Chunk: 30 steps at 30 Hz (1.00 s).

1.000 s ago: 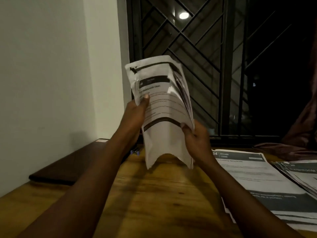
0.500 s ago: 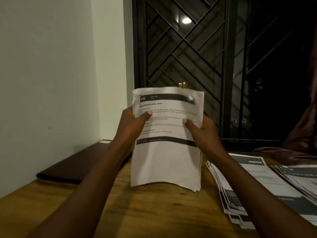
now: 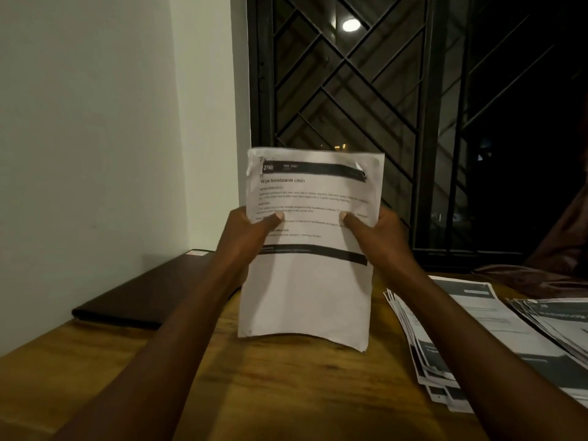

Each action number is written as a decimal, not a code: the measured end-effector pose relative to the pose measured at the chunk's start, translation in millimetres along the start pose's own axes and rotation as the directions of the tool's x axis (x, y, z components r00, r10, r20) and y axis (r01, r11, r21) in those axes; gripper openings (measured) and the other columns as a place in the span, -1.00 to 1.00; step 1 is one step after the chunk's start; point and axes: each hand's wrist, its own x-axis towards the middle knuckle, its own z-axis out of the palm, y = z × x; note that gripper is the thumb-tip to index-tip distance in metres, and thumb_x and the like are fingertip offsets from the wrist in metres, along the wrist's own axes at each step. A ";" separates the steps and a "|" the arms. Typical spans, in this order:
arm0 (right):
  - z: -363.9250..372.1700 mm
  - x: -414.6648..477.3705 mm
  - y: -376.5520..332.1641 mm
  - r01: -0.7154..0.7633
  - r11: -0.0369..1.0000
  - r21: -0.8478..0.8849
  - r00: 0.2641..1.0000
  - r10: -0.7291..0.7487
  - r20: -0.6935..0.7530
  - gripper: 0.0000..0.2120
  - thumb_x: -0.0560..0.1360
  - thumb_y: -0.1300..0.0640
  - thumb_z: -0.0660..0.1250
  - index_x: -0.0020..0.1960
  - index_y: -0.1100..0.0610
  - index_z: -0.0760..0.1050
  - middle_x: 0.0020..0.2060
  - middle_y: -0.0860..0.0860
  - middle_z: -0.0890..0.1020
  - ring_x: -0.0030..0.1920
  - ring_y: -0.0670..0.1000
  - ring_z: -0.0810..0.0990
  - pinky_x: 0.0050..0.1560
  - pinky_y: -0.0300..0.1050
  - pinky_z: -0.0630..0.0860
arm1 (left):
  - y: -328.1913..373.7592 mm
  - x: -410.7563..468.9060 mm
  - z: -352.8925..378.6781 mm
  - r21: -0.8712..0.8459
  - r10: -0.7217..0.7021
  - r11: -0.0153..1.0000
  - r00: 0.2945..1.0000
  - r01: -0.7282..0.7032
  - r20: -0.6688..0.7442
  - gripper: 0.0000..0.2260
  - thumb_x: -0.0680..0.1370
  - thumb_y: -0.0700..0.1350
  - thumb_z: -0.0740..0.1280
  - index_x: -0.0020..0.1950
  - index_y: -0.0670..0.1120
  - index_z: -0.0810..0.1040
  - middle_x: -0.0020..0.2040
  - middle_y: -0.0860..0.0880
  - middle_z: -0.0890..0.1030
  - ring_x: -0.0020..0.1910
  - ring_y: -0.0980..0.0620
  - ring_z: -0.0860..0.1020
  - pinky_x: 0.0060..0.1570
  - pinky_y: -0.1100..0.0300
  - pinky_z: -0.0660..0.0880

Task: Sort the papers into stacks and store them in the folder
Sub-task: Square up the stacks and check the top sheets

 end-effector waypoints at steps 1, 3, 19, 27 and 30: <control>1.4 -3.1 5.2 -0.012 1.000 -0.003 1.000 0.012 0.009 -0.79 0.55 0.13 0.32 0.18 0.06 0.46 -0.16 -0.18 0.54 -0.18 -0.20 0.54 -0.32 -0.37 0.46 | -5.8 -2.0 1.1 0.005 -0.033 0.999 0.999 0.032 0.002 -0.86 0.53 -0.18 0.40 0.06 -0.03 0.55 -0.09 0.02 0.67 -0.25 0.16 0.68 -0.31 0.31 0.58; 3.2 -9.4 13.6 -0.032 0.999 -0.012 0.999 0.032 0.028 -0.77 0.55 0.15 0.30 0.21 0.06 0.46 -0.13 -0.19 0.54 -0.18 -0.22 0.53 -0.32 -0.40 0.47 | -21.4 -5.1 1.1 0.028 -0.098 0.995 0.995 0.098 -0.003 -0.78 0.53 -0.18 0.42 0.16 -0.07 0.53 0.02 -0.04 0.65 -0.07 0.05 0.65 -0.12 0.20 0.59; 12.1 45.9 65.9 0.000 0.955 -0.295 1.000 0.000 0.000 -0.78 0.57 0.22 0.26 0.15 0.00 0.53 0.00 -0.03 0.56 -0.03 -0.01 0.54 -0.16 -0.23 0.43 | -40.5 -8.0 -53.3 0.066 -0.612 0.775 0.721 0.628 0.325 -0.74 0.47 -0.37 0.39 0.13 -0.16 0.62 0.06 -0.19 0.69 0.03 -0.18 0.67 0.09 -0.09 0.59; 33.8 17.8 148.7 -0.154 0.929 -0.336 0.981 0.184 0.058 -0.83 0.57 0.22 0.25 -0.05 -0.02 0.54 -0.14 -0.12 0.57 -0.09 -0.08 0.58 -0.16 -0.26 0.49 | -106.8 9.4 -69.6 0.400 -0.682 0.711 0.706 0.578 0.190 -0.68 0.52 -0.23 0.41 0.27 -0.18 0.55 0.17 -0.16 0.65 0.17 -0.17 0.61 0.31 -0.11 0.46; 36.1 11.8 161.4 -0.169 0.934 -0.316 0.982 0.187 0.027 -0.83 0.58 0.21 0.23 -0.01 0.01 0.56 -0.11 -0.12 0.58 -0.12 -0.18 0.54 -0.26 -0.33 0.41 | -115.8 27.5 -54.8 0.681 -0.375 0.698 0.924 0.222 0.083 -0.59 0.53 -0.11 0.43 0.36 -0.10 0.45 0.24 -0.07 0.56 0.22 -0.06 0.52 0.25 0.09 0.44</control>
